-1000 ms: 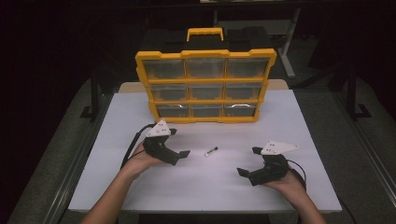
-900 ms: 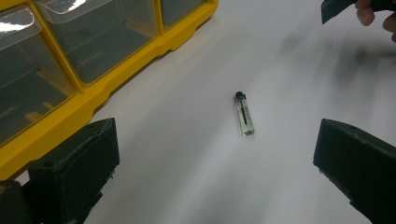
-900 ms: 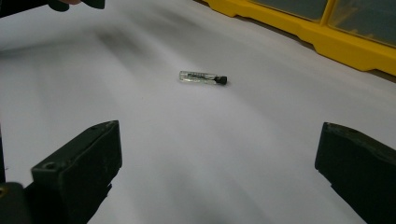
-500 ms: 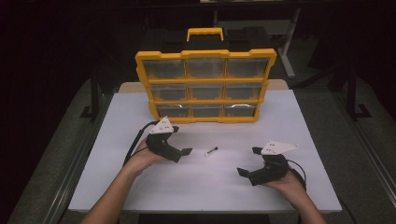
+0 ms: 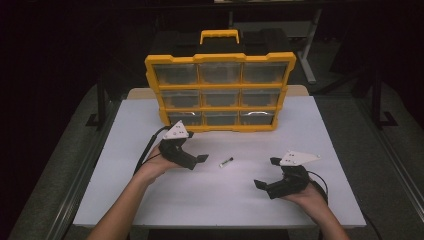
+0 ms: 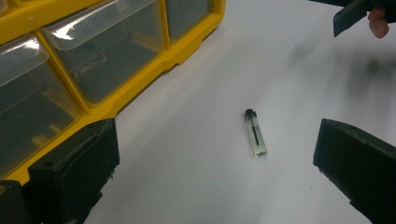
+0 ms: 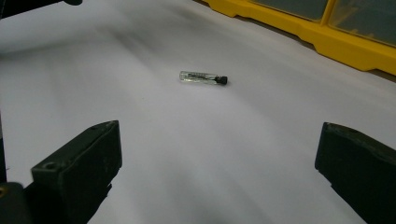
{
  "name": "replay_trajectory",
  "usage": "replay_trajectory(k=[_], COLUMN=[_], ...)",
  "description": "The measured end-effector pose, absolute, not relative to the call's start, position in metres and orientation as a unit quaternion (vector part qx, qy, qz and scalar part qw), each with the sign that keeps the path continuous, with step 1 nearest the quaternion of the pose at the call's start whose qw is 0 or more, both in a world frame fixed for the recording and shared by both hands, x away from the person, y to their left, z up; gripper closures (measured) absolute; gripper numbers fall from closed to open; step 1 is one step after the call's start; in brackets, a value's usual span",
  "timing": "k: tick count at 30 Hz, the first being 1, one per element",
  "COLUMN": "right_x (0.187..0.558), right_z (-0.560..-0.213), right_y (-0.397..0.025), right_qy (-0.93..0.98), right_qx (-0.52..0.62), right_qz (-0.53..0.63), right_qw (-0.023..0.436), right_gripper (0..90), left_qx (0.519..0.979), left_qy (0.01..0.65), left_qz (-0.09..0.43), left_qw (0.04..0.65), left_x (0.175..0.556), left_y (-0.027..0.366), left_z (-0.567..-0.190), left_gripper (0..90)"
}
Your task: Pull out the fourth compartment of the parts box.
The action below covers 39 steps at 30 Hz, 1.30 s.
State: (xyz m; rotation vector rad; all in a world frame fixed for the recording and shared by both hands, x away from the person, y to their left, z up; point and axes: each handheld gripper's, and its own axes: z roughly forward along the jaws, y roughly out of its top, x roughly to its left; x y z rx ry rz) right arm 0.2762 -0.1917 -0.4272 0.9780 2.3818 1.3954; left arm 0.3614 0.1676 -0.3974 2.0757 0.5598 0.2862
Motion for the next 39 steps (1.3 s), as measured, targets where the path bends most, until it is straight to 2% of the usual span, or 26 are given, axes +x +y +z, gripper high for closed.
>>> replay_trajectory(k=[39], right_x=[0.277], right_z=[-0.428], right_y=[-0.190], right_qy=[0.808], right_qx=[0.332], right_qz=[0.476], right_qw=[0.106], right_gripper=[0.1], left_qx=[0.845], left_qy=[0.218], left_qz=[0.119], left_qw=[0.474], left_x=[0.382], left_y=[0.148], left_z=[-0.399], left_gripper=[0.1])
